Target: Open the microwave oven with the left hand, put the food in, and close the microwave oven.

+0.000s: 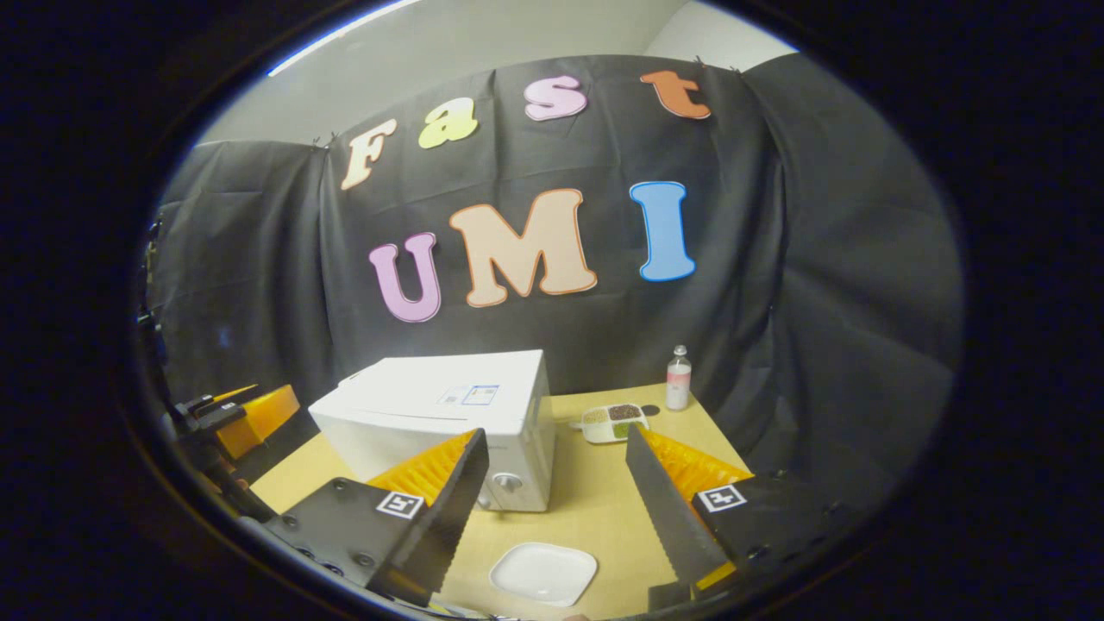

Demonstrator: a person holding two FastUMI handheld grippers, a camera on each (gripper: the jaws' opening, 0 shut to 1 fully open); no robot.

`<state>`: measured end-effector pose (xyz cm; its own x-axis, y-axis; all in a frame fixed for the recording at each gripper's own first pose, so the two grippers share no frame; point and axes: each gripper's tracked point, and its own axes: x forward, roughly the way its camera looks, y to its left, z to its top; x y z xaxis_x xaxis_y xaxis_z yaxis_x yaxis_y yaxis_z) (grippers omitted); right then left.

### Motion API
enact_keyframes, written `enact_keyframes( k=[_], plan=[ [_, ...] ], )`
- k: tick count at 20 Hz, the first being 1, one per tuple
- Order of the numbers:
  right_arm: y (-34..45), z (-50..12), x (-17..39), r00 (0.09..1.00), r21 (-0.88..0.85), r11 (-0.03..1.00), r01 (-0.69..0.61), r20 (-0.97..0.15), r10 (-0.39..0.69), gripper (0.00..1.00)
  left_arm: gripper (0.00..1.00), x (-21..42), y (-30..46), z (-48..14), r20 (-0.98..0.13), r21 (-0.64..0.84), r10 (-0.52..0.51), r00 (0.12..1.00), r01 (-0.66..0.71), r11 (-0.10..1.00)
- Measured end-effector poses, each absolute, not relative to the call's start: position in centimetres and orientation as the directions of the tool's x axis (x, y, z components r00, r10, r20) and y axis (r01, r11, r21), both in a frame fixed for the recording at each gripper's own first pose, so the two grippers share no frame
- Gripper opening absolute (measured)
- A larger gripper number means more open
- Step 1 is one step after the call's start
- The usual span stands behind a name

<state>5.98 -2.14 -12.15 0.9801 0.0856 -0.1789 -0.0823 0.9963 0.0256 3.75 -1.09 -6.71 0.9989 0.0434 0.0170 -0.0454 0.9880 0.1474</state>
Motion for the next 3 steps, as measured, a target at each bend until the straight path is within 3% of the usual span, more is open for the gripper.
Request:
enact_keyframes(
  k=[3],
  plan=[
    [-2.21,-12.49,5.36,0.978,0.021,0.995,-0.093,-0.187,0.096,0.91,0.95,3.07,-1.53,-7.01,0.011,0.164,0.043,0.999,-0.045,0.985]
  ],
)
